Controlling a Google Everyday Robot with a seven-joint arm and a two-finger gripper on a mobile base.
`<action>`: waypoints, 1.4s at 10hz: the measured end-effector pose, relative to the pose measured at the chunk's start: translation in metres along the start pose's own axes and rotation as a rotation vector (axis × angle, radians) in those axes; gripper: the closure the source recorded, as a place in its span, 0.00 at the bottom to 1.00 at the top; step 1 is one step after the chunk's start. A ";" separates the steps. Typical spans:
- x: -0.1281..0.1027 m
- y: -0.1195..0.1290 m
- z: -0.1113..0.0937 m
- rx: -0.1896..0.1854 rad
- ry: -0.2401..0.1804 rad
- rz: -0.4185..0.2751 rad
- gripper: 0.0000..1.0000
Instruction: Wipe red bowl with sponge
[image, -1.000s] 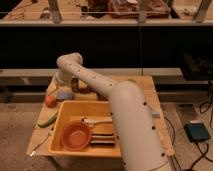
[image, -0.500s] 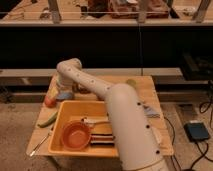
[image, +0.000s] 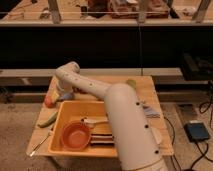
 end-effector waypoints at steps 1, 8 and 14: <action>-0.002 0.003 0.002 -0.009 -0.001 0.006 0.20; -0.018 0.031 0.013 -0.082 -0.015 0.025 0.25; -0.023 0.027 0.011 -0.001 -0.008 0.057 0.83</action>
